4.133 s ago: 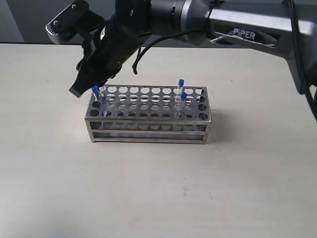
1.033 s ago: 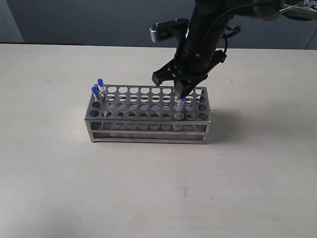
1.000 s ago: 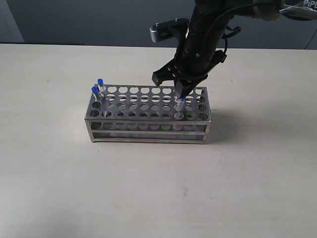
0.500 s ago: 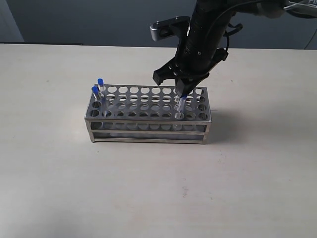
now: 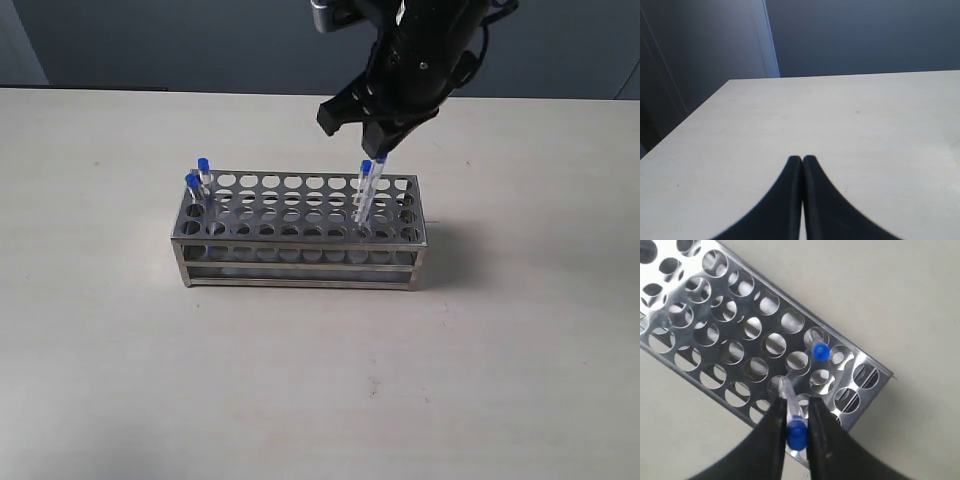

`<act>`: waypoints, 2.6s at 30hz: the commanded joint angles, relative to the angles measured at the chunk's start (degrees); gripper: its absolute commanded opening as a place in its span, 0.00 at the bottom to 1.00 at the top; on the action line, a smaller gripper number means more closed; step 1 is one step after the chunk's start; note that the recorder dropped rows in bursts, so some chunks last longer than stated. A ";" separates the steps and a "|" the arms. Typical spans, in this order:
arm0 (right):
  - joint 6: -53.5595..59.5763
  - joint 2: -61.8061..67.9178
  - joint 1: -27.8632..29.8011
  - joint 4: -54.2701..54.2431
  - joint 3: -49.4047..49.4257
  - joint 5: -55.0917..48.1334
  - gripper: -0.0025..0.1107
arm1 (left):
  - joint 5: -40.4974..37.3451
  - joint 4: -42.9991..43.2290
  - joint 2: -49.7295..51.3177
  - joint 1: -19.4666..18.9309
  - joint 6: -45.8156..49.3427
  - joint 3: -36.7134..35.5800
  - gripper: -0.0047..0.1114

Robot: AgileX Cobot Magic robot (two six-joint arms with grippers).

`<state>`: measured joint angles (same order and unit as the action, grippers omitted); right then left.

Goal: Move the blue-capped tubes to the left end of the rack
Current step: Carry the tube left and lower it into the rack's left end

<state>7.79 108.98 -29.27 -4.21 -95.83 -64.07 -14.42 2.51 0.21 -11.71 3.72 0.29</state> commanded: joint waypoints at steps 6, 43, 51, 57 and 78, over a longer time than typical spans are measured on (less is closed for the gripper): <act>0.15 -4.99 -0.05 1.17 0.06 0.65 0.02 | 0.68 0.06 -0.21 0.45 -0.21 -0.29 0.04; 24.62 -0.28 -14.87 -5.33 -6.09 11.57 0.02 | 0.68 0.06 -0.21 0.45 -0.21 -0.29 0.04; 25.11 4.70 -15.10 -6.59 -14.16 6.40 0.02 | 0.68 0.06 -0.21 0.45 -0.21 -0.29 0.04; 25.11 7.33 -16.48 -6.40 -16.87 4.94 0.02 | 0.68 0.06 -0.21 0.45 -0.21 -0.29 0.04; 24.77 12.60 -16.48 -6.35 -17.14 5.07 0.02 | 0.68 0.06 -0.21 0.45 -0.21 -0.29 0.04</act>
<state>32.54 121.10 -45.81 -10.91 -112.64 -59.96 -14.42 2.51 0.21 -11.71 3.72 0.29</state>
